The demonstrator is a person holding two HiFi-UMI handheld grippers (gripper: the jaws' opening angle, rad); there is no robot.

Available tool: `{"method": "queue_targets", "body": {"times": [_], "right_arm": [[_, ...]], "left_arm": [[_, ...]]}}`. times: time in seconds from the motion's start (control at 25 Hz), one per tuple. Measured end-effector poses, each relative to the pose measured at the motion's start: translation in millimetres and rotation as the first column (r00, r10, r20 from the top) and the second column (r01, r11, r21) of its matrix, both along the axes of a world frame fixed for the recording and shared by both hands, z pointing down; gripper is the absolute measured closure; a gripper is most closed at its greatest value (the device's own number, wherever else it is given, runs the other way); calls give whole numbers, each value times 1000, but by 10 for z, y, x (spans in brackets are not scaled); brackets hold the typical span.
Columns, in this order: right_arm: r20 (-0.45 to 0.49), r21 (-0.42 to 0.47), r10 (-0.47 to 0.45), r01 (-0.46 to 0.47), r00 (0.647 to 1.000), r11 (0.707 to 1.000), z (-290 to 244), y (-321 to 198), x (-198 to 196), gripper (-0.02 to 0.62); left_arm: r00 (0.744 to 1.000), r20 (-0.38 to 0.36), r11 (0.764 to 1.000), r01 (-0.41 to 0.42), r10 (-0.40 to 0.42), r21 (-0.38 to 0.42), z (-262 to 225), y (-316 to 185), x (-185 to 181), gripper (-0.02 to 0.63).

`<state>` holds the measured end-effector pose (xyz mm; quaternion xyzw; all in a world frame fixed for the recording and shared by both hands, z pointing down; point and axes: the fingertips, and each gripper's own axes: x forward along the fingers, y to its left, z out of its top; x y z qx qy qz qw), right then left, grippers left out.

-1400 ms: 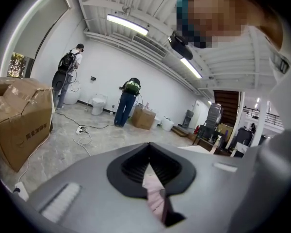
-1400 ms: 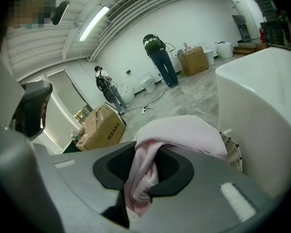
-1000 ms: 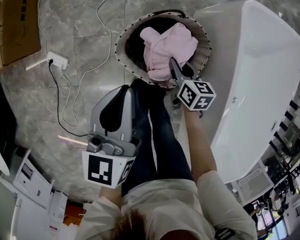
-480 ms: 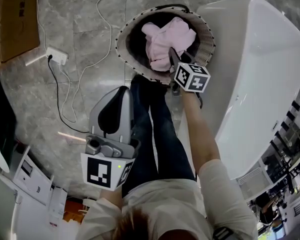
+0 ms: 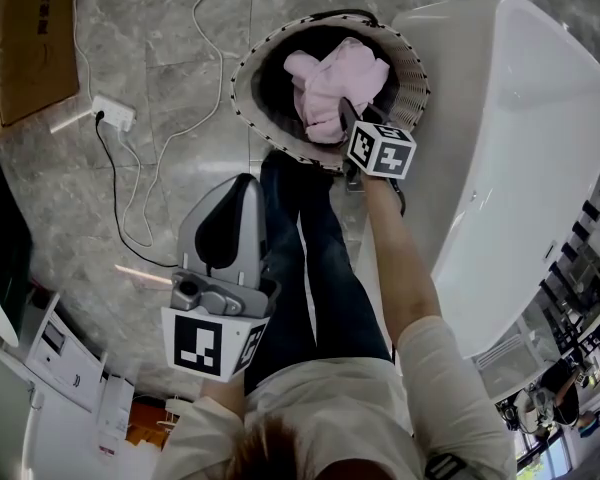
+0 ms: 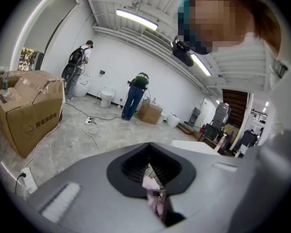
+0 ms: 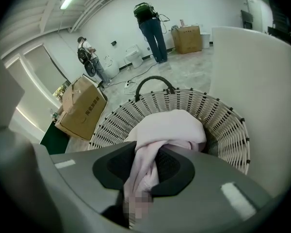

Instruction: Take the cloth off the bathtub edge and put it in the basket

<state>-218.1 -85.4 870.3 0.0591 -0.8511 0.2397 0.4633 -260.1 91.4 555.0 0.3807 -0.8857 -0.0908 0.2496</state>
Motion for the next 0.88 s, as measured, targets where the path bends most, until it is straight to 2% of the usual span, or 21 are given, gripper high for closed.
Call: {"method": "queue_targets", "body": {"times": [0.8,0.88], "right_arm": [[-19,4,-18,19,1000,1000,16,48,-25,511],[-20,8,-19,20,1000,1000,24,50,-33,496]], "left_arm": [[1000,-3,1000,11,-11,2,-3,33,-29,558],[1000,-4,1000,11,-11,2,4,37,-36,558]]}}
